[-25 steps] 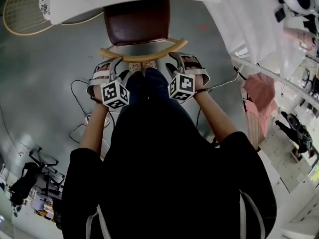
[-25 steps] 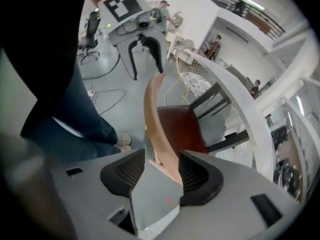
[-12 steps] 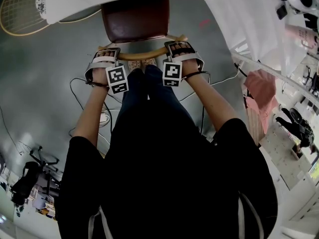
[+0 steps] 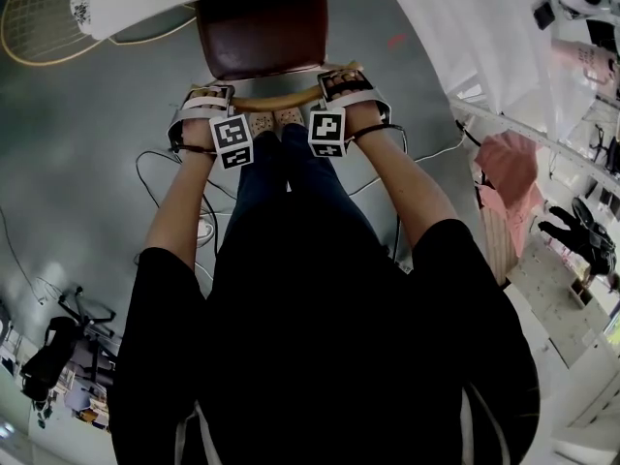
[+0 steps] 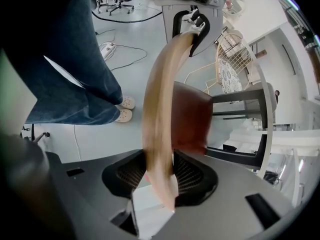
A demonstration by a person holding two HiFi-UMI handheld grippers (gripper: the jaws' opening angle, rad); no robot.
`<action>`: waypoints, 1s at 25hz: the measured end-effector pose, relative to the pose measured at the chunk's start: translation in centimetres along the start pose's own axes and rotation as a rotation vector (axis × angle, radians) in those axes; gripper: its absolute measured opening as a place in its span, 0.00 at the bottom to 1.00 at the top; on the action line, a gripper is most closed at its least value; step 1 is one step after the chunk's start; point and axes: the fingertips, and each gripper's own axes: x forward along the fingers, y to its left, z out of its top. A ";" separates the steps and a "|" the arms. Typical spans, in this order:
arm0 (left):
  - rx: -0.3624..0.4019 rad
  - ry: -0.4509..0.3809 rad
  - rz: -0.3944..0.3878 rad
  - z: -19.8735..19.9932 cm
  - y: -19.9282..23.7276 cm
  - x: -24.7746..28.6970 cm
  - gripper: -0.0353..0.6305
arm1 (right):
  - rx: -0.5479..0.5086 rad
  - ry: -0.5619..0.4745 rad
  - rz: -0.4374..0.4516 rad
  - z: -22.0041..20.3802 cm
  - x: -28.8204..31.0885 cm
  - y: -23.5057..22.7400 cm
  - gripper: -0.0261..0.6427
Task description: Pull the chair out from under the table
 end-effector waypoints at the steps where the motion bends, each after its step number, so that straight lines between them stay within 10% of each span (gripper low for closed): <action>1: 0.007 0.003 0.000 0.1 -0.4 -0.1 0.31 | -0.008 0.002 0.000 0.1 -0.1 0.4 0.30; 25: 0.011 0.033 -0.022 4.4 -15.4 -2.9 0.30 | -0.101 -0.062 -0.030 3.0 -4.8 14.3 0.28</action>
